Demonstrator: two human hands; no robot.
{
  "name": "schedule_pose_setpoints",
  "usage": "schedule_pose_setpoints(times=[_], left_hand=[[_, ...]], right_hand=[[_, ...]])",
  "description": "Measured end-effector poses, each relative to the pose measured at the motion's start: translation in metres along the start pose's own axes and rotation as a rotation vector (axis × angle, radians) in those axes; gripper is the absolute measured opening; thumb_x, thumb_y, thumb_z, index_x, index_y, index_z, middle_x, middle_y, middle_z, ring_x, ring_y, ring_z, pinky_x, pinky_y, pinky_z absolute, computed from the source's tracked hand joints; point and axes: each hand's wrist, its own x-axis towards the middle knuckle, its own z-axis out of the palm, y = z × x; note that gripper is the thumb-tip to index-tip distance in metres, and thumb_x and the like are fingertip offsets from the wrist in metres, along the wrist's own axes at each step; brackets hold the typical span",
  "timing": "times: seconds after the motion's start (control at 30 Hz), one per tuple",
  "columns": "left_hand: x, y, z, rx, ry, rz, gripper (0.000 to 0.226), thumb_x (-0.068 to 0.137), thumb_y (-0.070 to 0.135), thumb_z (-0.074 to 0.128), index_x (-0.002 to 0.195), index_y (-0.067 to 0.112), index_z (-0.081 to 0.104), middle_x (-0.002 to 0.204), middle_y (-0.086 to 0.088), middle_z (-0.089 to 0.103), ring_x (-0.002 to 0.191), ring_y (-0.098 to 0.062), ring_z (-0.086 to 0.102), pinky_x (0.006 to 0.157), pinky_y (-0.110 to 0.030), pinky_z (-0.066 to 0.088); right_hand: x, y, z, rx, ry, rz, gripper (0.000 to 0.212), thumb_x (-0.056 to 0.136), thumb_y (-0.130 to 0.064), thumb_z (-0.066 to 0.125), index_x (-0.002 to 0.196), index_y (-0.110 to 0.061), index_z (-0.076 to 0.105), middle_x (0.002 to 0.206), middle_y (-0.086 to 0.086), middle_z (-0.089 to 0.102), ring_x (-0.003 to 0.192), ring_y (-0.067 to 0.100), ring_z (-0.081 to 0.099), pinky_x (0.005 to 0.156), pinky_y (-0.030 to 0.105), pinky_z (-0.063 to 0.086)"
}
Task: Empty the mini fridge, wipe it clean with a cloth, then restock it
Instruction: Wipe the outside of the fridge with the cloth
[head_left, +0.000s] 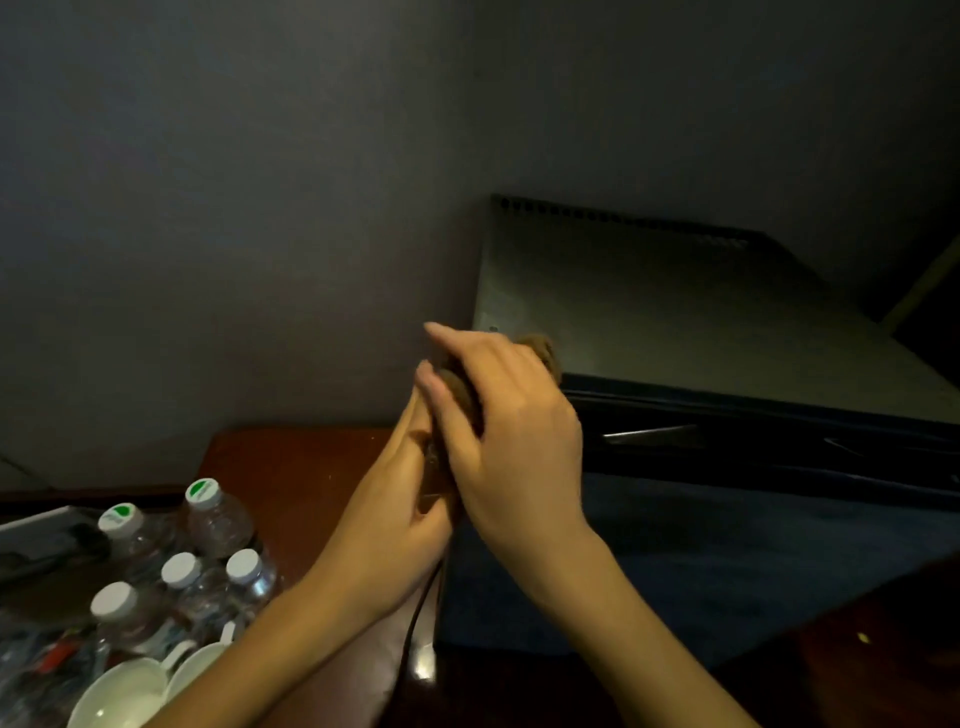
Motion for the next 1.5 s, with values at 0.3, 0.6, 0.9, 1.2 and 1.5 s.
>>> schedule_pose_setpoints(times=[0.3, 0.6, 0.9, 1.2, 1.5], left_hand=[[-0.003, -0.007, 0.008, -0.019, -0.114, -0.097, 0.099, 0.089, -0.006, 0.052, 0.144, 0.043, -0.014, 0.151, 0.032, -0.006, 0.123, 0.035, 0.012, 0.094, 0.008, 0.018], [0.012, 0.025, 0.018, 0.663, -0.018, -0.396, 0.044, 0.092, -0.007, 0.022, 0.123, -0.009, 0.054, 0.122, -0.025, 0.06, 0.114, -0.037, 0.058, 0.097, -0.038, 0.047], [0.027, 0.032, 0.024, 0.142, 0.073, 0.248, 0.084, 0.072, -0.002, 0.034, 0.152, 0.017, 0.018, 0.16, 0.013, 0.016, 0.148, -0.008, 0.011, 0.119, -0.023, 0.009], [0.054, 0.017, 0.029, 0.153, 0.268, 0.208, 0.06, 0.092, 0.039, 0.035, 0.151, 0.03, 0.029, 0.154, 0.014, 0.033, 0.143, -0.001, 0.025, 0.114, -0.027, 0.025], [0.05, 0.011, 0.034, -0.074, 0.243, 0.176, 0.07, 0.089, 0.012, 0.034, 0.153, 0.035, 0.017, 0.154, 0.022, 0.029, 0.142, -0.002, 0.028, 0.116, -0.038, 0.027]], right_hand=[[-0.04, 0.059, -0.072, -0.367, 0.157, 0.088, 0.027, 0.095, -0.026, 0.05, 0.109, -0.014, 0.069, 0.11, 0.0, 0.07, 0.106, 0.009, 0.063, 0.097, 0.023, 0.046], [-0.014, -0.002, 0.035, -0.253, -0.081, -0.245, 0.023, 0.092, -0.014, 0.054, 0.096, -0.005, 0.075, 0.105, 0.012, 0.072, 0.107, 0.022, 0.066, 0.091, 0.03, 0.051], [-0.028, 0.088, -0.082, -0.16, -0.003, -0.084, 0.019, 0.096, -0.021, 0.057, 0.102, -0.011, 0.073, 0.104, 0.0, 0.072, 0.099, 0.013, 0.066, 0.089, 0.029, 0.051], [-0.06, 0.176, -0.218, -0.783, 0.18, 0.432, 0.043, 0.094, -0.038, 0.038, 0.097, -0.012, 0.073, 0.091, 0.006, 0.071, 0.086, 0.022, 0.062, 0.079, 0.032, 0.046], [-0.011, 0.04, -0.053, -0.518, 0.0, 0.159, 0.037, 0.091, -0.053, 0.044, 0.079, -0.024, 0.063, 0.084, -0.004, 0.06, 0.076, 0.014, 0.056, 0.057, 0.026, 0.041]])
